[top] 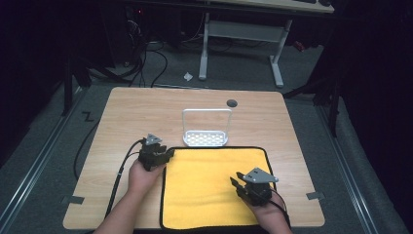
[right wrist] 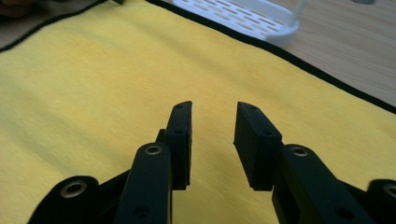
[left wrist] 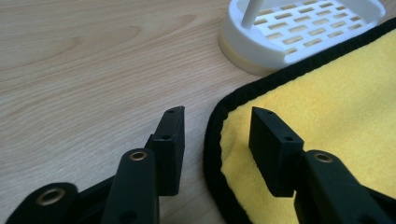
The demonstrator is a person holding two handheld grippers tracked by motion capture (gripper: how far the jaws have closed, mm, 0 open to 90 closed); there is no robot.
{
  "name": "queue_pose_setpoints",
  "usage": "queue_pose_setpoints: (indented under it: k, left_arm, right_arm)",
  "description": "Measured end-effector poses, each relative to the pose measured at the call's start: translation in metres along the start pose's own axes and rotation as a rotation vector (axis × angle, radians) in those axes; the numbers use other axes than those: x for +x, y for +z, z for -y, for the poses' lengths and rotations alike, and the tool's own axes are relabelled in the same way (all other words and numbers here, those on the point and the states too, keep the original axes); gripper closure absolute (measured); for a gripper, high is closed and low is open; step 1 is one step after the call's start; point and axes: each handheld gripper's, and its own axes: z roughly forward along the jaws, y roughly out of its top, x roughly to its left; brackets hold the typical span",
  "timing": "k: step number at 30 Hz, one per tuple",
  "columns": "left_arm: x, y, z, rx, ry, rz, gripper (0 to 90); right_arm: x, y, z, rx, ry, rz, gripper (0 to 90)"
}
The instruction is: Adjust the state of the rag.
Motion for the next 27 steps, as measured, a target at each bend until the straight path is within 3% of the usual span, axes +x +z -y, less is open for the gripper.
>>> queue_pose_setpoints:
  k: [5, 10, 14, 18, 22, 24, 27]
  left_arm:
    - [-0.003, 0.002, -0.001, 0.006, 0.021, 0.013, 68.1]
    - [0.001, 0.002, 0.0, 0.007, -0.025, 0.044, 78.7]
    - [0.005, 0.002, 0.0, 0.01, -0.057, 0.062, 83.6]
    - [0.004, 0.002, 0.0, 0.008, -0.046, 0.048, 83.7]
    - [0.003, 0.002, 0.0, 0.007, -0.044, 0.044, 84.1]
    - [0.004, 0.002, 0.0, 0.008, -0.048, 0.048, 84.3]
    - [0.005, 0.002, 0.0, 0.008, -0.053, 0.052, 84.5]
  right_arm:
    - [0.028, 0.014, -0.013, 0.0, -0.072, -0.036, 64.1]
    - [0.054, 0.026, -0.024, 0.009, -0.116, -0.062, 62.3]
    - [0.068, 0.022, -0.031, 0.011, -0.176, -0.042, 60.5]
    - [0.058, 0.002, -0.037, -0.007, -0.18, -0.013, 60.4]
    - [0.038, -0.019, -0.044, -0.027, -0.143, 0.02, 60.4]
    - [0.035, -0.022, -0.046, -0.032, -0.129, 0.021, 60.2]
    - [0.042, -0.015, -0.048, -0.03, -0.126, -0.008, 59.6]
